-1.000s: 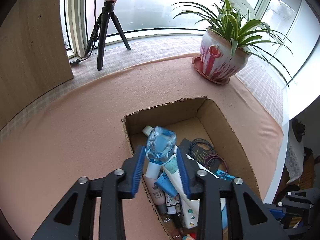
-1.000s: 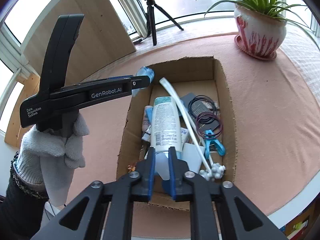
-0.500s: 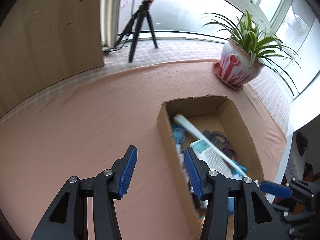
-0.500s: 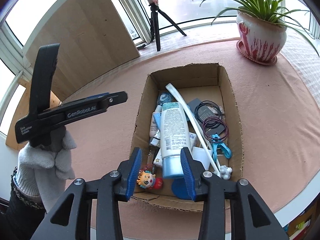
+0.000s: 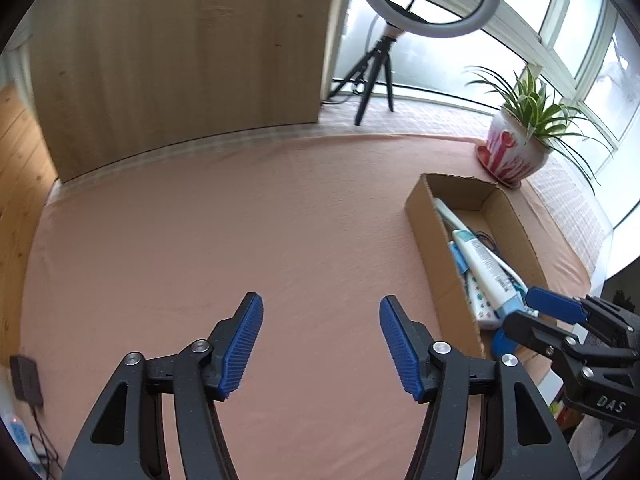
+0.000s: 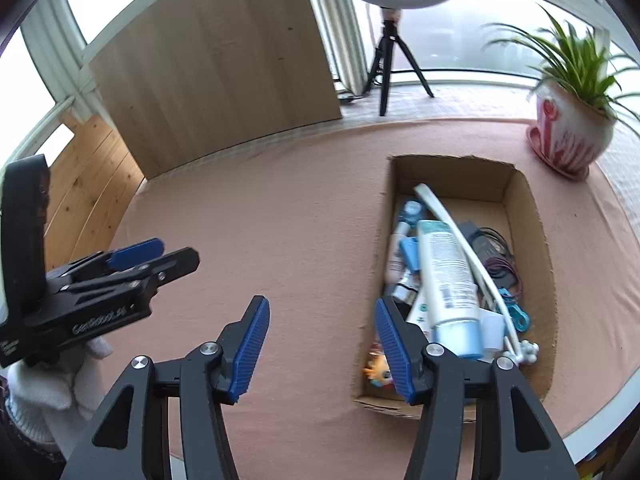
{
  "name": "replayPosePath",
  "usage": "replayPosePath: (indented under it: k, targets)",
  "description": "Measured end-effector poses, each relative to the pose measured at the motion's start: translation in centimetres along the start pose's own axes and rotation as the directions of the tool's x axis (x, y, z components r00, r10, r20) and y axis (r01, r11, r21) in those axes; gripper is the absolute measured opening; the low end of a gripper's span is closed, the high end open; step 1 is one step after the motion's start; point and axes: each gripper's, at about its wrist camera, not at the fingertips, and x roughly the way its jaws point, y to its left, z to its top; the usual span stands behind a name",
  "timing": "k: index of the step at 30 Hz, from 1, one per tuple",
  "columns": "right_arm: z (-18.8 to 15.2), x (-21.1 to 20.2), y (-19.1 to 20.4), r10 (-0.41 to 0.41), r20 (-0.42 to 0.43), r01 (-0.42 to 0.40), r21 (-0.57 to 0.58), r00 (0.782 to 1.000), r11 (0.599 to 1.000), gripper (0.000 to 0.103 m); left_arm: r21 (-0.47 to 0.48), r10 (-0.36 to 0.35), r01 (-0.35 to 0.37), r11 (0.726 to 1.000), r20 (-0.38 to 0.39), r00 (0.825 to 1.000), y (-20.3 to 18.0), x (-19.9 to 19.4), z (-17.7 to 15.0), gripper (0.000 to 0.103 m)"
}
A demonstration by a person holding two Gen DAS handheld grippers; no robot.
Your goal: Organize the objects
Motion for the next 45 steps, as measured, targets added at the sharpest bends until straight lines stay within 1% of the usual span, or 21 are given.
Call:
replayPosePath:
  k: [3, 6, 10, 12, 14, 19, 28, 33, 45]
  targets:
    - [-0.4, 0.5, 2.1, 0.003, 0.003, -0.002, -0.031, 1.0, 1.0, 0.054, -0.029, 0.032, -0.031, 0.999, 0.02, 0.999, 1.7, -1.9, -1.6, 0.07]
    - [-0.8, 0.9, 3.8, 0.026, -0.006, -0.026, -0.037, 1.0, 0.999, 0.055, -0.063, 0.058, -0.056, 0.996, 0.029, 0.998, 3.3, -3.4, -3.0, 0.073]
    - [-1.3, 1.3, 5.7, 0.035, -0.008, -0.035, -0.055, 0.999, 0.998, 0.055, -0.101, 0.113, -0.108, 0.989, 0.042, 0.993, 5.2, -5.0, -4.6, 0.074]
    - [-1.6, 1.5, 6.7, 0.035, -0.01, -0.035, -0.069, 0.999, 0.997, 0.055, -0.131, 0.124, -0.116, 0.984, 0.047, 0.991, 6.1, -5.8, -5.4, 0.081]
    - [-1.9, 1.6, 7.5, 0.037, -0.013, -0.038, -0.08, 0.999, 0.996, 0.055, -0.155, 0.131, -0.122, 0.98, 0.052, 0.99, 6.9, -6.5, -6.2, 0.082]
    - [-2.5, 1.6, 8.9, 0.036, -0.013, -0.037, -0.104, 0.999, 0.994, 0.055, -0.176, 0.158, -0.147, 0.973, 0.054, 0.986, 8.0, -7.9, -7.8, 0.082]
    - [-2.8, 1.3, 9.8, 0.03, 0.002, -0.03, -0.114, 1.0, 0.993, 0.055, -0.201, 0.182, -0.168, 0.965, 0.055, 0.982, 9.3, -8.8, -8.9, 0.082]
    - [-2.9, 1.3, 10.0, 0.018, 0.015, -0.016, -0.109, 1.0, 0.994, 0.056, -0.198, 0.185, -0.173, 0.965, 0.046, 0.982, 9.6, -8.4, -8.8, 0.083]
    - [-3.1, 1.6, 10.4, 0.014, 0.018, -0.012, -0.092, 1.0, 0.996, 0.056, -0.171, 0.184, -0.173, 0.97, 0.048, 0.982, 9.3, -7.8, -8.0, 0.083]
